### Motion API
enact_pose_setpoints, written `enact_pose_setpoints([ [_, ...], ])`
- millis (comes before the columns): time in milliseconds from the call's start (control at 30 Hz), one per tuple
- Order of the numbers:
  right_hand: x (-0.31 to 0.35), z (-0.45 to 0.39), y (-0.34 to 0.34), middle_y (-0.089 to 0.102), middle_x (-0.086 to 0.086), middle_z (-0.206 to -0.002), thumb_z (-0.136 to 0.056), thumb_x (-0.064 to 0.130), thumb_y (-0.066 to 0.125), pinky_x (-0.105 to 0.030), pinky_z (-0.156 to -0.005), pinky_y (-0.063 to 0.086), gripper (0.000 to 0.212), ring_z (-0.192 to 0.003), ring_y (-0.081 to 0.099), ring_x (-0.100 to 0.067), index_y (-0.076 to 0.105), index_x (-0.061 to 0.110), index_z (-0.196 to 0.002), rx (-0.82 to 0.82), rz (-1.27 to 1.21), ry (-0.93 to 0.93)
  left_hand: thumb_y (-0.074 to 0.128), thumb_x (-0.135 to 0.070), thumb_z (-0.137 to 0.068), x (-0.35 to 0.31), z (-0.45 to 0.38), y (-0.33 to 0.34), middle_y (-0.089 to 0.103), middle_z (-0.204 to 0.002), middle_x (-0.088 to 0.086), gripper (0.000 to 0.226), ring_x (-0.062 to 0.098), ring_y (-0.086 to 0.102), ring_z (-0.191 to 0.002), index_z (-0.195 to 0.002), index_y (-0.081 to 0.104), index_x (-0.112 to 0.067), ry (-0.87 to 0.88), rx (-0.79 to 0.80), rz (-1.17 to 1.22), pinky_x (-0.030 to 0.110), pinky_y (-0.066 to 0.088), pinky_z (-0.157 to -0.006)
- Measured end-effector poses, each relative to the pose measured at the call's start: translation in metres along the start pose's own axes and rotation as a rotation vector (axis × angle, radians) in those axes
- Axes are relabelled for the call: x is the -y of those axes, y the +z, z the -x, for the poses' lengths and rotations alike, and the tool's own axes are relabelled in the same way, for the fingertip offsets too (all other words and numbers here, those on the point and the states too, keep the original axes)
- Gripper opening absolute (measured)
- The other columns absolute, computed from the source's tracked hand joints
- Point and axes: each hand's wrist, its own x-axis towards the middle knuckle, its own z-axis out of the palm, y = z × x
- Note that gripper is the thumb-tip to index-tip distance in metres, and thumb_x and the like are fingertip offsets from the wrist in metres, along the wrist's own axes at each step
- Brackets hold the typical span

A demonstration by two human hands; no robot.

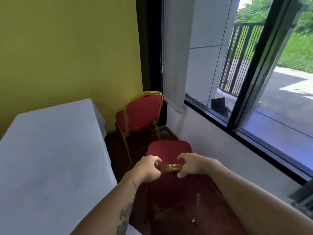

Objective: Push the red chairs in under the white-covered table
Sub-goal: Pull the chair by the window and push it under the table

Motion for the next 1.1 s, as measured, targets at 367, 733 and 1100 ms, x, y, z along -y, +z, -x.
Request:
enact_pose_setpoints([
  [367,-0.045,-0.017,0.013,0.067,0.004,-0.106,-0.076,0.015,0.055,-0.033,-0.072,0.048,0.046,-0.090,0.062,-0.023,0.068,0.033,-0.117,-0.050,0.153,-0.123,0.064,-0.018,-0.084,-0.032,-0.028,0.041,0.069,-0.112,0.004,0.032,0.028,0.067,-0.108,-0.115,0.066,-0.019,-0.156,-0.079,-0.598,0.037,0.052,-0.086],
  [733,-0.067,-0.025,0.011,0.070,0.010,-0.105,-0.072,0.016,0.054,-0.033,-0.073,0.046,0.053,-0.094,0.065,-0.018,0.071,0.039,-0.116,-0.097,0.112,-0.219,0.069,-0.019,-0.078,-0.063,-0.046,0.045,0.072,-0.099,0.007,0.026,0.027,0.072,-0.094,-0.103,0.073,-0.012,-0.166,0.040,-0.906,0.041,0.062,-0.084],
  [1100,-0.137,-0.005,-0.024,0.069,0.016,-0.089,-0.070,0.017,0.054,-0.051,-0.115,0.024,0.048,-0.095,0.056,-0.013,0.074,0.040,-0.107,-0.112,0.247,-0.177,0.065,-0.026,-0.075,-0.127,-0.056,0.093,0.074,-0.098,0.006,0.030,0.027,0.075,-0.090,-0.101,0.075,-0.013,-0.112,0.191,-0.926,0.038,0.064,-0.079],
])
